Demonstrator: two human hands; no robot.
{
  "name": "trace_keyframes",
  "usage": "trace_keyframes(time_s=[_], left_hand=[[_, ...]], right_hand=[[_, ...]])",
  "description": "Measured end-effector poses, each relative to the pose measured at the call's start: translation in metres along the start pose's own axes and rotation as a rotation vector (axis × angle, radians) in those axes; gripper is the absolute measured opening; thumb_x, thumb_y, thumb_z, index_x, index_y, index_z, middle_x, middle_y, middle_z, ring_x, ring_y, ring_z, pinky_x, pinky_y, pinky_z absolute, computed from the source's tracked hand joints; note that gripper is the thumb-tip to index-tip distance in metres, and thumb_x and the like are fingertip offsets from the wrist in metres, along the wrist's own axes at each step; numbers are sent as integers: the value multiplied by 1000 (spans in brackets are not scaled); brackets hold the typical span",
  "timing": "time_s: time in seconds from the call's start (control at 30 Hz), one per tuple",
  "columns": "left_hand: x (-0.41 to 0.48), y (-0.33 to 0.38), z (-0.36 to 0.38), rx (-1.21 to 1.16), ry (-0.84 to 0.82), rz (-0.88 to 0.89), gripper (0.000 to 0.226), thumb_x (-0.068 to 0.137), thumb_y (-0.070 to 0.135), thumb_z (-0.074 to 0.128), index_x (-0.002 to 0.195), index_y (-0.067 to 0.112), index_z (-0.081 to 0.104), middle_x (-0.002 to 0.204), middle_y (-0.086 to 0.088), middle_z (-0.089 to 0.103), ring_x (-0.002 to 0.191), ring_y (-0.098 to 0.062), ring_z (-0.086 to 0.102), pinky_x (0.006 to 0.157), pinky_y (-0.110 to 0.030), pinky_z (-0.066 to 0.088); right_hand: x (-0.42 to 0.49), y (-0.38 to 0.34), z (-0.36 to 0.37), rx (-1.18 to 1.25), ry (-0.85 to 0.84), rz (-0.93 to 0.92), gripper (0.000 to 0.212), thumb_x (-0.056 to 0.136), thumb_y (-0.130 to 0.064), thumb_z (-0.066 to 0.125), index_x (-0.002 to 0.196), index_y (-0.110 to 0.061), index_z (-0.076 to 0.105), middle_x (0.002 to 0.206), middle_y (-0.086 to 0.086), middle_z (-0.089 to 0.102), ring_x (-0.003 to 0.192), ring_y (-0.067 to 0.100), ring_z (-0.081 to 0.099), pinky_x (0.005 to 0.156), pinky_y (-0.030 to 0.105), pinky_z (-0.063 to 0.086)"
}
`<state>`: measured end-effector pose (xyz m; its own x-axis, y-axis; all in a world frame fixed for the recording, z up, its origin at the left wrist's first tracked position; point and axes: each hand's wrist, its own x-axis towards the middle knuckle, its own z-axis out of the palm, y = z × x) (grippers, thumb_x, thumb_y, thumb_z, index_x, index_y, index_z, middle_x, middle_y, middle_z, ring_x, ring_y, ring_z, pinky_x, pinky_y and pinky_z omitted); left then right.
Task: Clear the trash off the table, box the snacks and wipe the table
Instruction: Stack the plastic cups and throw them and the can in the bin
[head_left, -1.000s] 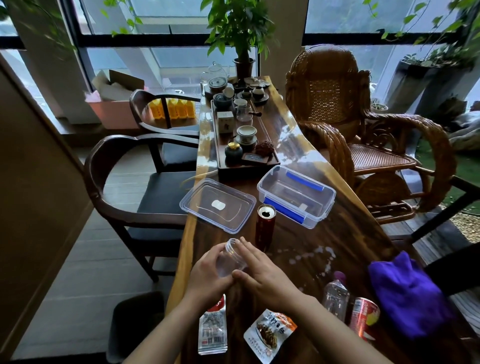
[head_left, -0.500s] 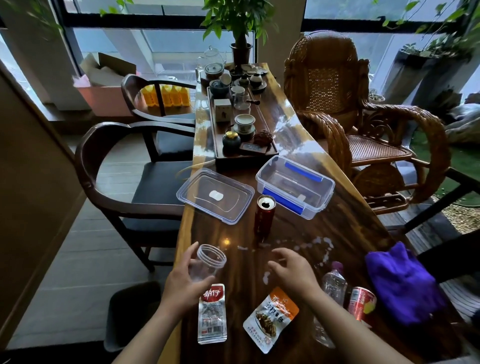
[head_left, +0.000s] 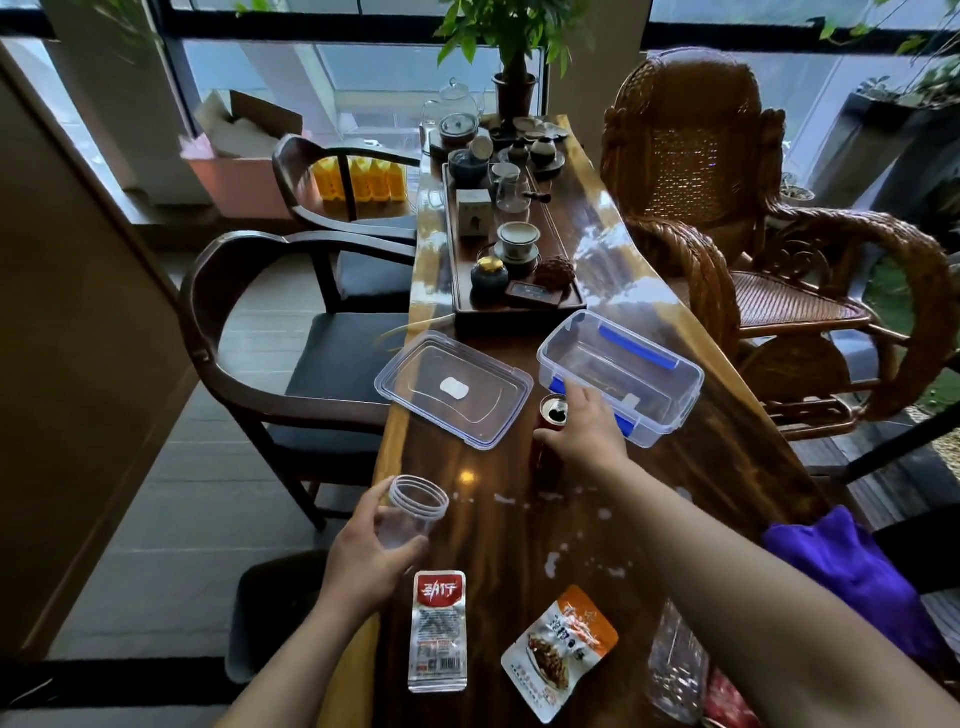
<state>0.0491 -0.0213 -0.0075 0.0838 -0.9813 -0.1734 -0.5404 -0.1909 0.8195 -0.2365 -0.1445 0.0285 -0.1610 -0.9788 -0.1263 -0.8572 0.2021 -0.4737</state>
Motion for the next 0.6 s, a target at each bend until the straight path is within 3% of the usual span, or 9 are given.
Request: trace_keyframes(time_s=[0.27,0.47,0.6], left_hand=[[9,2,-8,4,29,-7,80,74,27,84,140,38,41,113,10,60,104,-12,58,84,-40,54],[10,-1,-24,-39,61,-13,80,74,25,84,139,40,40,110,11,59,101,-10,58,78,-31,47],[7,-10,-41,-54,80,-15,80,72,25,86,139,36,43,113,9,62,105,-14,61,85,-37,52]], right_hand=[[0,2,6,67,-21,9,81,82,-29,79,148,-18,35,145,8,50,132,29,47,103,45,45],[-20,-17,2,168,71,-132,68,77,-24,83,136,-18,49,127,5,61,116,23,58,88,29,43],[-36,-44,9,215,75,-194,71,73,-24,85,134,-19,50,123,2,62,114,20,59,90,27,44]])
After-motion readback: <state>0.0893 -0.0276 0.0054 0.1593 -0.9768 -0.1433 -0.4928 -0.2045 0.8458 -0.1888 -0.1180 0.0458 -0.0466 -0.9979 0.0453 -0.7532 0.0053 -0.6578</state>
